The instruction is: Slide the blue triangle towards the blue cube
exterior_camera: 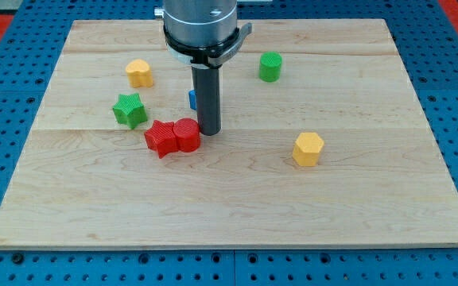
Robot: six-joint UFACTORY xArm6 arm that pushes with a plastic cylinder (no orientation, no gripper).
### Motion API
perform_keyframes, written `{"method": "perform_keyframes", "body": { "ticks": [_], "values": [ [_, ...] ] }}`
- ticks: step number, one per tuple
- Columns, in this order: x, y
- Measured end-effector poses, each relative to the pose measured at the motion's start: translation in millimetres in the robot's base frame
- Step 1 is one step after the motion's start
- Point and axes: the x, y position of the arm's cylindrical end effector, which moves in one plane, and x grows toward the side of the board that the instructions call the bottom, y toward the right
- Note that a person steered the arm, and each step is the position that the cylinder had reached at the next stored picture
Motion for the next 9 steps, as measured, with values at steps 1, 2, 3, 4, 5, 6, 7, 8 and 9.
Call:
{"method": "perform_keyframes", "body": {
  "ticks": [1, 2, 3, 4, 5, 6, 7, 8, 9],
  "values": [
    [0.0, 0.0],
    [0.0, -0.6],
    [-3.8, -0.6],
    [-10.3, -0.6],
    [-16.7, -0.6],
    [-22.3, -0.6],
    [-25.3, -0.6],
    [-38.2, -0.6],
    [-52.3, -0.6]
  ]
}}
